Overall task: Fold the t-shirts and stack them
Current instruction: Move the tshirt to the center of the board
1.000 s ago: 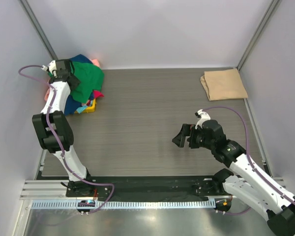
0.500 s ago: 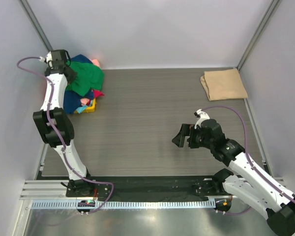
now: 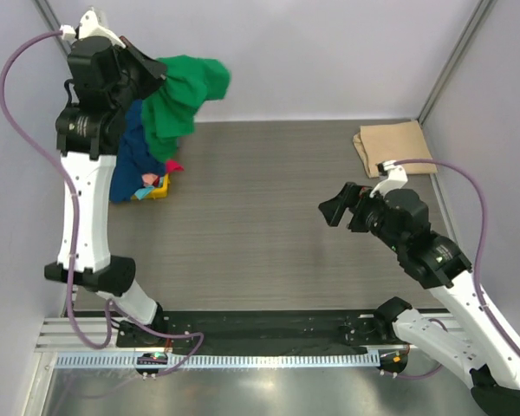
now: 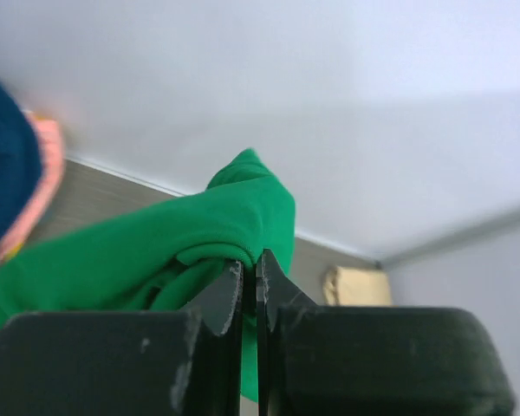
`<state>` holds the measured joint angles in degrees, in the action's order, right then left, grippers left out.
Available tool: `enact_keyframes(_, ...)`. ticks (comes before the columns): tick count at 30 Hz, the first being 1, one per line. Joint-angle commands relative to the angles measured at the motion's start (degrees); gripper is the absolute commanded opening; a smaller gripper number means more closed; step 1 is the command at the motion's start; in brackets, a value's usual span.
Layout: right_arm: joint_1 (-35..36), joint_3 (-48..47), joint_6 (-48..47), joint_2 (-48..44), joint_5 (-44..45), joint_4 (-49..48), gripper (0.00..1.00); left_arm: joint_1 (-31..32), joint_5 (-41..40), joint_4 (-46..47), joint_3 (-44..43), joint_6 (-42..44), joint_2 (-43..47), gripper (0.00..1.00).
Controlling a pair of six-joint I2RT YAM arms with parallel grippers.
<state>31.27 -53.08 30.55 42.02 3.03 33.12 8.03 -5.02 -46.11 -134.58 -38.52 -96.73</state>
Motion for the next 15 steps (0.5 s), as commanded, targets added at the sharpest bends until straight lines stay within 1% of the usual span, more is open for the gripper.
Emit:
enact_keyframes(1, 0.2, -5.7, 2.0, -0.3, 12.2, 8.2, 1.00, 4.3, 4.4, -5.7, 2.6, 1.5, 4.3, 0.00)
enact_keyframes(2, 0.1, -6.2, 2.5, -0.4, 13.3, 9.5, 1.00, 7.6, 4.7, -6.8, 3.8, 2.7, 4.9, 0.04)
enact_keyframes(3, 0.1, -6.6, 3.0, -0.7, 14.3, 10.6, 1.00, 9.2, 4.7, -9.2, 5.4, 3.1, 5.2, 0.14)
enact_keyframes(4, 0.0, -7.3, 4.4, -1.4, 16.3, 12.7, 1.00, 12.2, 7.9, -10.3, 8.4, 3.5, 5.7, 0.28)
enact_keyframes(5, 0.0, -7.6, 5.1, -1.8, 17.0, 13.6, 1.00, 13.6, 10.4, -11.0, 10.3, 4.5, 5.7, 0.61)
enact_keyframes(6, 0.0, -7.7, 5.9, -2.1, 17.9, 14.5, 1.00, 15.0, 12.0, -12.8, 12.0, 5.1, 5.8, 0.89)
enact_keyframes(7, 0.2, -8.2, 7.0, -2.6, 18.8, 16.1, 1.00, 16.5, 12.7, -13.6, 16.2, 5.4, 6.3, 1.00)
enact_keyframes(8, 0.1, -8.2, 7.3, -3.3, 18.9, 16.4, 1.00, 19.0, 12.2, -13.9, 18.9, 5.6, 7.3, 1.00)
enact_keyframes(9, 0.1, -7.9, 7.6, -3.6, 18.8, 16.6, 1.00, 19.9, 11.2, -12.8, 22.1, 5.4, 8.8, 1.00)
enact_keyframes(10, 0.1, -7.3, 7.9, -3.9, 18.6, 16.9, 1.00, 20.4, 9.3, -11.3, 26.5, 4.8, 12.9, 1.00)
enact_keyframes(11, 0.0, -6.8, 8.5, -3.7, 17.8, 16.9, 1.00, 20.5, 8.5, -9.5, 34.6, 3.8, 15.2, 1.00)
enact_keyframes(13, 0.1, -5.1, 9.1, -2.9, 16.7, 16.9, 1.00, 20.5, 5.9, -5.7, 42.2, 1.3, 19.8, 1.00)
enact_keyframes(14, 0.1, -4.5, 9.4, -1.9, 15.6, 16.8, 1.00, 20.4, 3.6, -4.7, 48.5, 0.6, 23.6, 1.00)
enact_keyframes(15, 0.1, -3.9, 9.7, 0.1, 14.7, 16.6, 1.00, 20.5, 3.2, -3.3, 51.0, 0.1, 25.5, 1.00)
